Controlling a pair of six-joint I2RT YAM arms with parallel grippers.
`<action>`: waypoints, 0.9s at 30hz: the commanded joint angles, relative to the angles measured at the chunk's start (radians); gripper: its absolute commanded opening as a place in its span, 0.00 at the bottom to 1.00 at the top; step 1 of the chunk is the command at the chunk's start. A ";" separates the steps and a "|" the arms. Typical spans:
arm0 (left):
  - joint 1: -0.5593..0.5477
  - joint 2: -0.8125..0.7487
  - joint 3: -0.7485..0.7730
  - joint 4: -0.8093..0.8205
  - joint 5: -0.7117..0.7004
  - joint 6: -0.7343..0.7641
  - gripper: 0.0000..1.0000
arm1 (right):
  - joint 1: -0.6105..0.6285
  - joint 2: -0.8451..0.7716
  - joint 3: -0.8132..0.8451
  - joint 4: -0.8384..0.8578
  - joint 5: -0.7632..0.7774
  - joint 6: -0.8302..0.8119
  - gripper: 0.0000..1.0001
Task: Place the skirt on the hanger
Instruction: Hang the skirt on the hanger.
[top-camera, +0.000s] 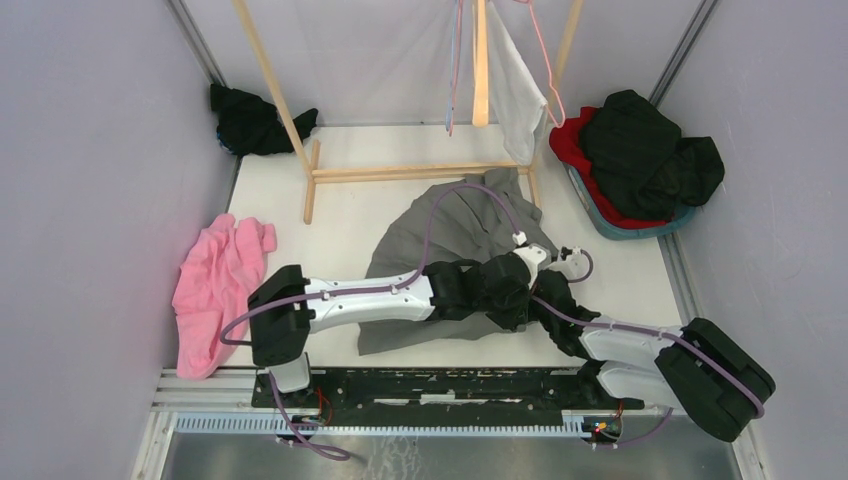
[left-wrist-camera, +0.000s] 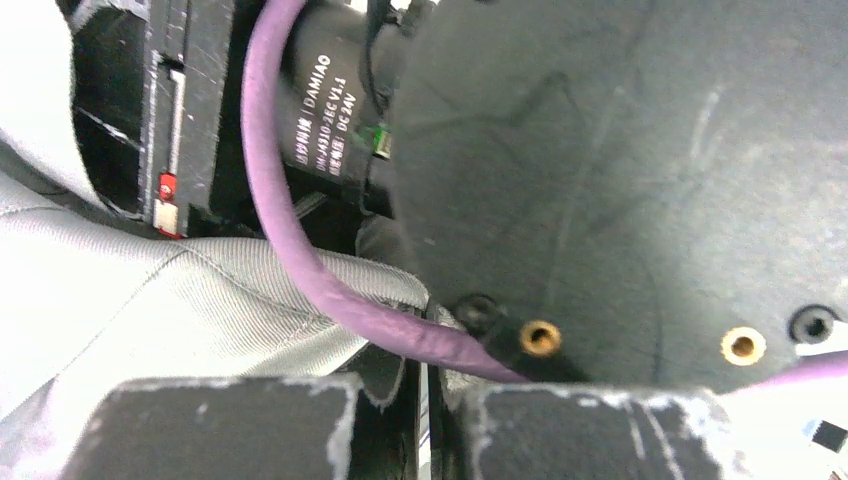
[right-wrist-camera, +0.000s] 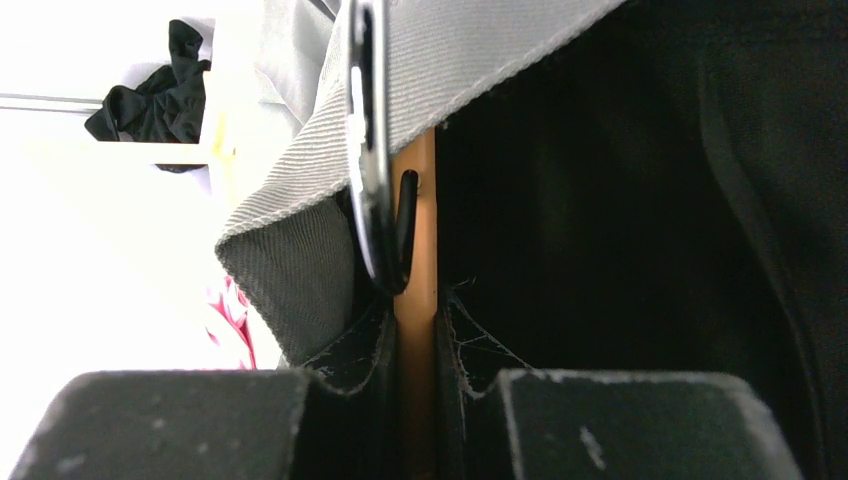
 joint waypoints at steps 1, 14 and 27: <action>0.059 0.024 0.061 0.150 0.011 0.029 0.04 | 0.021 -0.042 0.008 0.068 -0.016 -0.024 0.01; 0.145 0.057 0.090 0.173 0.083 0.029 0.18 | 0.020 -0.091 0.021 0.003 -0.061 -0.060 0.01; 0.166 0.027 0.147 0.148 0.112 0.037 0.35 | 0.022 -0.061 0.023 0.022 -0.076 -0.063 0.01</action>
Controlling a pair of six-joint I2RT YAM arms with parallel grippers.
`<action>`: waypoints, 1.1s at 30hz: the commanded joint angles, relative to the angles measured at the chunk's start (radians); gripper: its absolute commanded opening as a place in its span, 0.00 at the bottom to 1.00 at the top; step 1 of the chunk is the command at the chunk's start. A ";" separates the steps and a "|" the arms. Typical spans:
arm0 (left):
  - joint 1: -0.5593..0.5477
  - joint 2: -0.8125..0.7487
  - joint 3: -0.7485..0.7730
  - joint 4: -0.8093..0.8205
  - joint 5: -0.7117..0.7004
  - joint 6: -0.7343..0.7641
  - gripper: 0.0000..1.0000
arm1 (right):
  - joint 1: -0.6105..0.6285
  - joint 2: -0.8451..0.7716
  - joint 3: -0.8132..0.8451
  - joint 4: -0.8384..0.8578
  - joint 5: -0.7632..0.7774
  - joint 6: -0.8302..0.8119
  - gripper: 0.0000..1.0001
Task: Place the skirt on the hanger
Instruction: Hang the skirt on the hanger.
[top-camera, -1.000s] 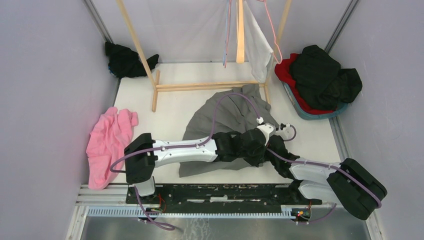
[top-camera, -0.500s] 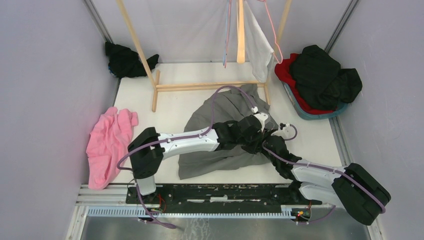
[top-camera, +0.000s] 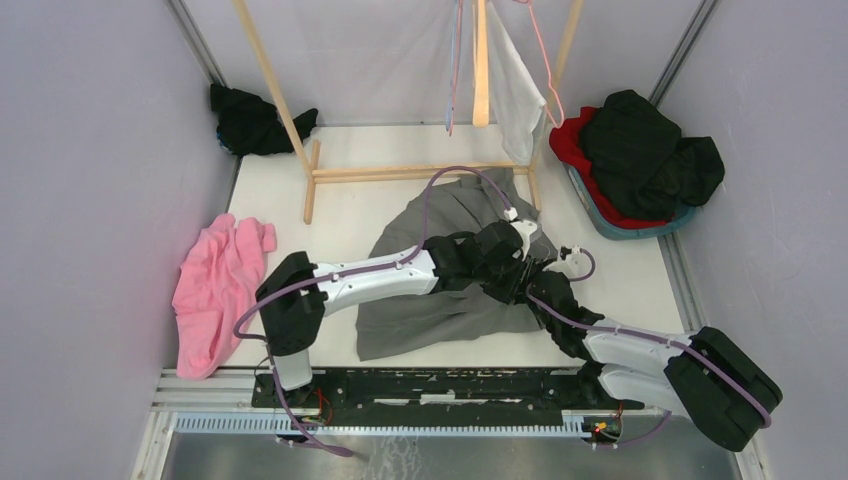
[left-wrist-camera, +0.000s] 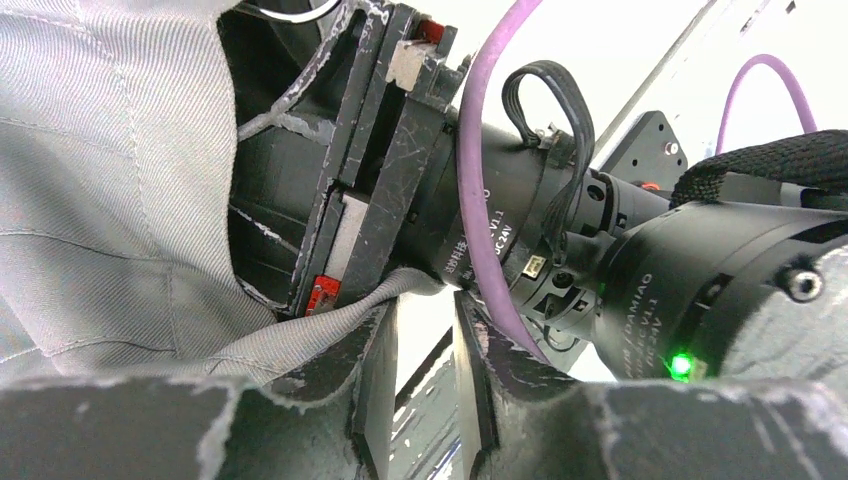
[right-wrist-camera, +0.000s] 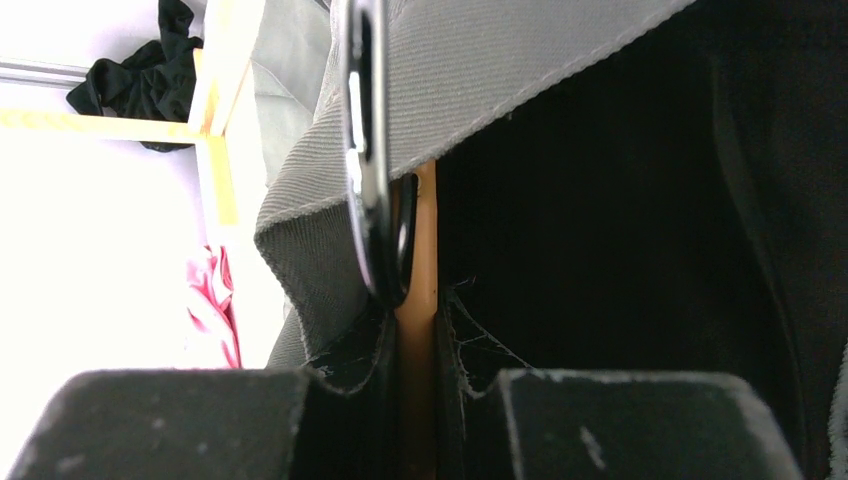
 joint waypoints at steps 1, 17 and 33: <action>0.024 -0.042 0.087 0.161 -0.015 0.022 0.36 | 0.017 0.004 0.027 0.079 -0.047 -0.013 0.01; 0.100 -0.242 0.067 0.047 -0.116 0.087 0.48 | 0.017 0.011 0.037 0.078 -0.072 -0.011 0.01; 0.437 -0.041 0.070 0.079 -0.063 0.093 0.45 | 0.017 0.091 0.104 0.113 -0.244 -0.093 0.01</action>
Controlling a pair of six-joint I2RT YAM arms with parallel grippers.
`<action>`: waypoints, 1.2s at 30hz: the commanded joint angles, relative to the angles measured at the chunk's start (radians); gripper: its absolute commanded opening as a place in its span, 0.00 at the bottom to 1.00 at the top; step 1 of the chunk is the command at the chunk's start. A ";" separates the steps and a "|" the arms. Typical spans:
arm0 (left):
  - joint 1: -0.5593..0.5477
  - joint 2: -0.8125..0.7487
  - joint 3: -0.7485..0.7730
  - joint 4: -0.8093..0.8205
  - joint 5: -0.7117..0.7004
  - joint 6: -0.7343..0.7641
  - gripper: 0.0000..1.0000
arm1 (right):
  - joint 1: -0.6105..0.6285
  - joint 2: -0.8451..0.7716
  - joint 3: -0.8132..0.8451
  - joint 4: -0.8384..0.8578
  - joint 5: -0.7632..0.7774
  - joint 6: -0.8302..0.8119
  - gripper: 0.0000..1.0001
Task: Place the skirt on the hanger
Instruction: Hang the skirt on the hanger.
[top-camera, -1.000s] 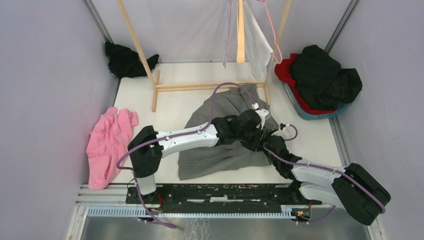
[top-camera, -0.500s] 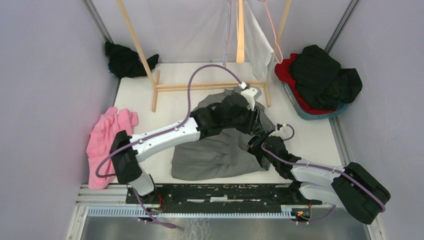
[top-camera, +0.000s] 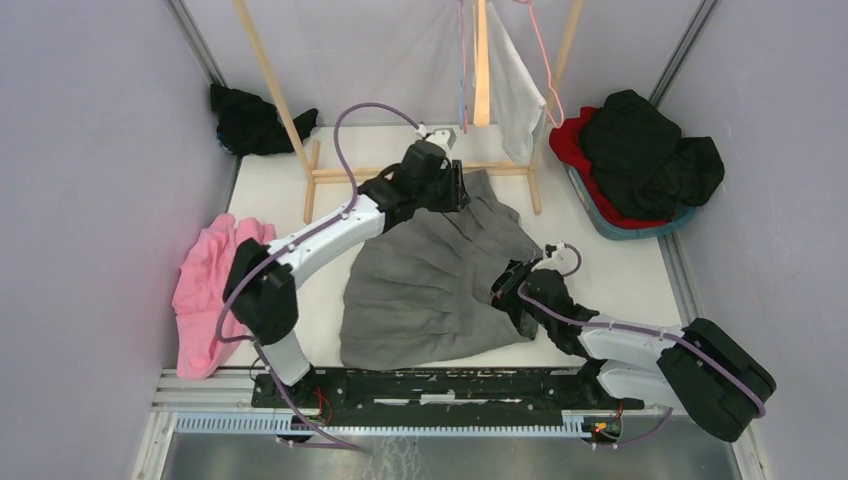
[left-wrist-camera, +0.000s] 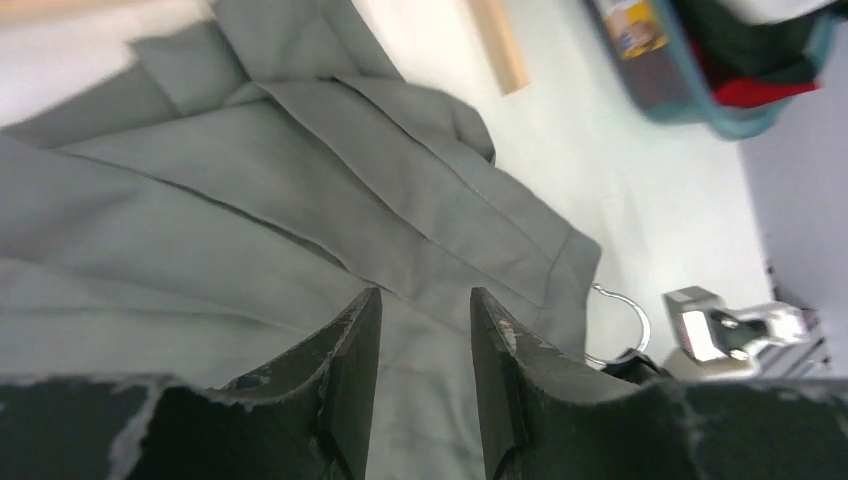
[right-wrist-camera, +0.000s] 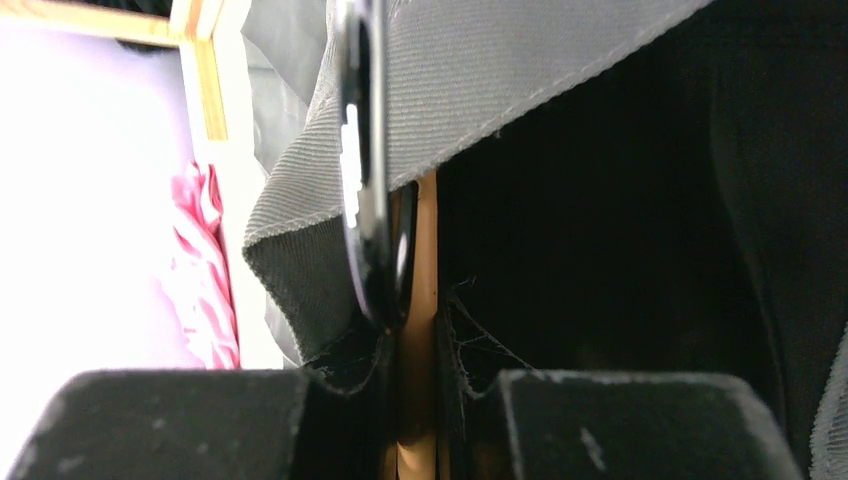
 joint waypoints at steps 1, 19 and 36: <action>0.032 0.097 0.048 0.035 0.045 0.045 0.44 | 0.005 0.089 0.106 0.133 -0.162 -0.065 0.01; 0.274 -0.021 -0.172 0.053 -0.135 0.042 0.42 | 0.001 0.448 0.393 0.261 -0.602 -0.166 0.01; 0.363 -0.008 -0.318 0.135 -0.194 0.025 0.41 | -0.014 0.544 0.451 0.152 -0.639 -0.191 0.01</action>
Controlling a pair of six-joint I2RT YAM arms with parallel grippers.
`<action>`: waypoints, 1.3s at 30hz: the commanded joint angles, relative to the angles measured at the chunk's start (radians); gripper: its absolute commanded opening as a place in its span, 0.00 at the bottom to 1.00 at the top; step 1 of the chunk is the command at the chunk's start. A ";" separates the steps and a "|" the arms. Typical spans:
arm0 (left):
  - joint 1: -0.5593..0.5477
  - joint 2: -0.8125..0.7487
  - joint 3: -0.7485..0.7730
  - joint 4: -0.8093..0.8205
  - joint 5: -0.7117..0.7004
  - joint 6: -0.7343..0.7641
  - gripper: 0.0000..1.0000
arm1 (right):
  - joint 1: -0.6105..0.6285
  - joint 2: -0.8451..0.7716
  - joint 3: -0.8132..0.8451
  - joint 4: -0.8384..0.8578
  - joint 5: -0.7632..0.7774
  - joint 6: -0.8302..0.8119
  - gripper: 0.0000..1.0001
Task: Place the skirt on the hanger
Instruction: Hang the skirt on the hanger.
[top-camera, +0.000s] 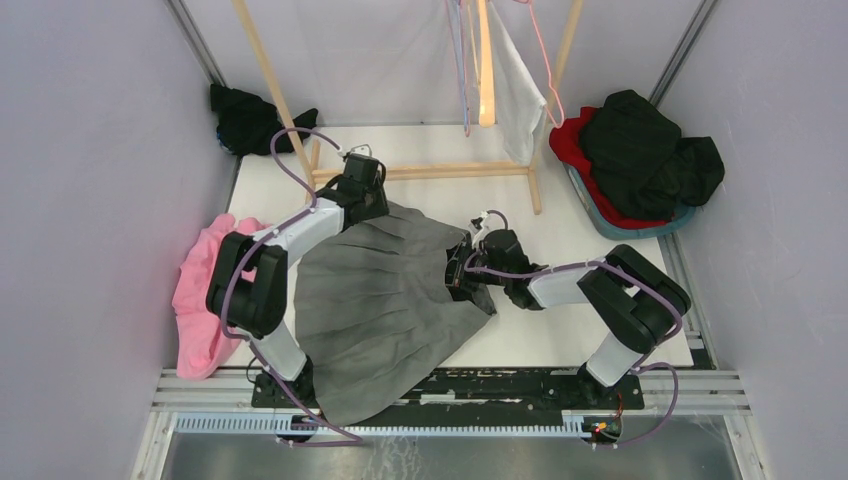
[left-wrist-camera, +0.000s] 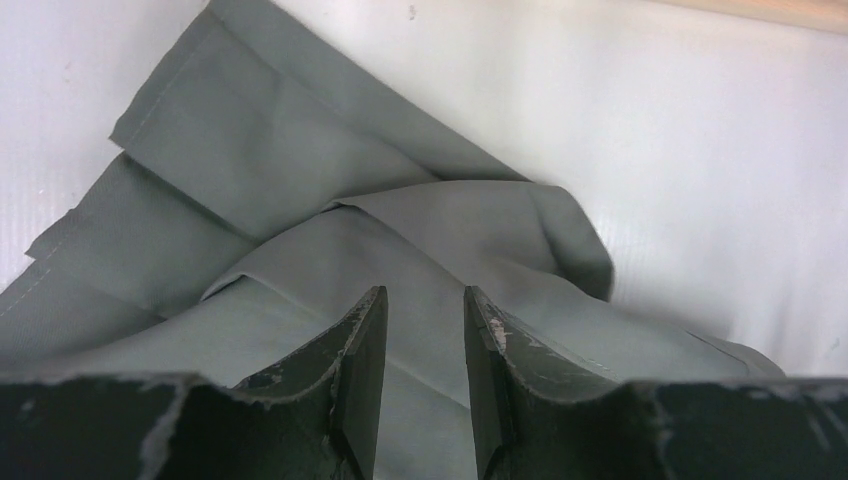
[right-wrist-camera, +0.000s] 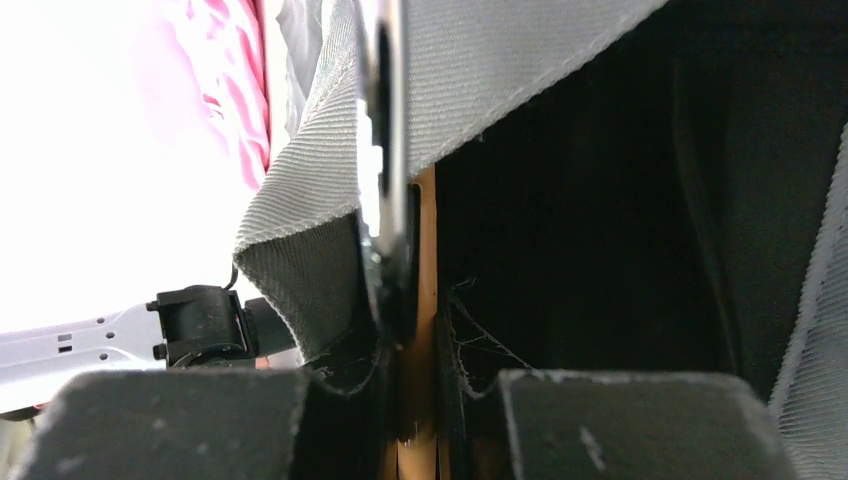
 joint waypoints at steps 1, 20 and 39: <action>0.026 -0.020 -0.034 0.075 -0.033 0.001 0.41 | -0.001 0.011 0.044 0.048 -0.043 -0.004 0.01; 0.061 0.075 -0.129 0.141 -0.146 -0.027 0.35 | -0.002 -0.033 -0.010 0.024 -0.033 -0.013 0.01; 0.091 0.059 -0.189 0.168 -0.158 -0.029 0.31 | -0.074 -0.500 -0.110 -0.417 0.260 -0.067 0.01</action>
